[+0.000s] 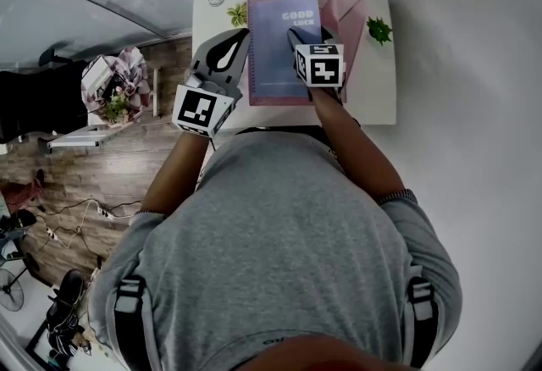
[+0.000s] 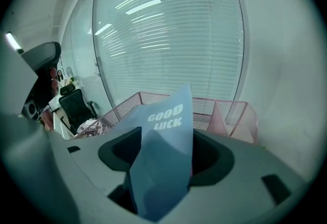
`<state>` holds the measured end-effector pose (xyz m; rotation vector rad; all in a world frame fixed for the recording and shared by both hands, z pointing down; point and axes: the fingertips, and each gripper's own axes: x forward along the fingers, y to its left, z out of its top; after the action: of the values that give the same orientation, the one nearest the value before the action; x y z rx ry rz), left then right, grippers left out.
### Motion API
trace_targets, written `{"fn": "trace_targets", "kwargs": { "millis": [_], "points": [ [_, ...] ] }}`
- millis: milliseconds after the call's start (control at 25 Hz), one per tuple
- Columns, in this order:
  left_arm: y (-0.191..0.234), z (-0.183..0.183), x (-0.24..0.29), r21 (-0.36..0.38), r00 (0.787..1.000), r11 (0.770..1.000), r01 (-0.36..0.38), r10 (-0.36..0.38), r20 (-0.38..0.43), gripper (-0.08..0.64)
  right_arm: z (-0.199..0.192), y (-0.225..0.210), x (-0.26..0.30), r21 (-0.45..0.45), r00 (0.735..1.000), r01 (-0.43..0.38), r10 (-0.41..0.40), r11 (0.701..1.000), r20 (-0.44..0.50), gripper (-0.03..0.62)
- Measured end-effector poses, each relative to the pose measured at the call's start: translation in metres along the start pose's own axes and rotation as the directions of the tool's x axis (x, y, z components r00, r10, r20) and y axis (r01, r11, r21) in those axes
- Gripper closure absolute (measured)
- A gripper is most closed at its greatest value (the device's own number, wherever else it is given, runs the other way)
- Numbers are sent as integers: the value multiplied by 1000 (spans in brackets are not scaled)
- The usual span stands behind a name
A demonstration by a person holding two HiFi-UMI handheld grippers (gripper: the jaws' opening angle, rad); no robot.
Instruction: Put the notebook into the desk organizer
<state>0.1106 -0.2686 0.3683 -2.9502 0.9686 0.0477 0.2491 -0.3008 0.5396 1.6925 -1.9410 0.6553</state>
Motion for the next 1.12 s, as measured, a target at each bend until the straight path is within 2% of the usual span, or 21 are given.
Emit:
{"fn": "trace_targets", "kwargs": {
  "millis": [360,600,840,1000,1120],
  "points": [
    [-1,4,-5,9,1000,1000,3,-3,3,540,10,-4,-7,61,998,6,-9,998,59,272],
    [-3,5,-7,10,1000,1000,7,-7,7,540,43,-5,-34,57,982,-5,-6,998,189,252],
    [-4,9,-4,24,1000,1000,8,-9,15,540,79,6,-72,-37,947,-44,53,998,316,247],
    [-3,11,-2,25,1000,1000,1,-1,11,540,94,20,-95,-149,917,-43,98,988,387,247],
    [-5,15,0,26,1000,1000,6,-7,26,540,100,28,-110,-187,896,-64,138,980,422,247]
  ]
}}
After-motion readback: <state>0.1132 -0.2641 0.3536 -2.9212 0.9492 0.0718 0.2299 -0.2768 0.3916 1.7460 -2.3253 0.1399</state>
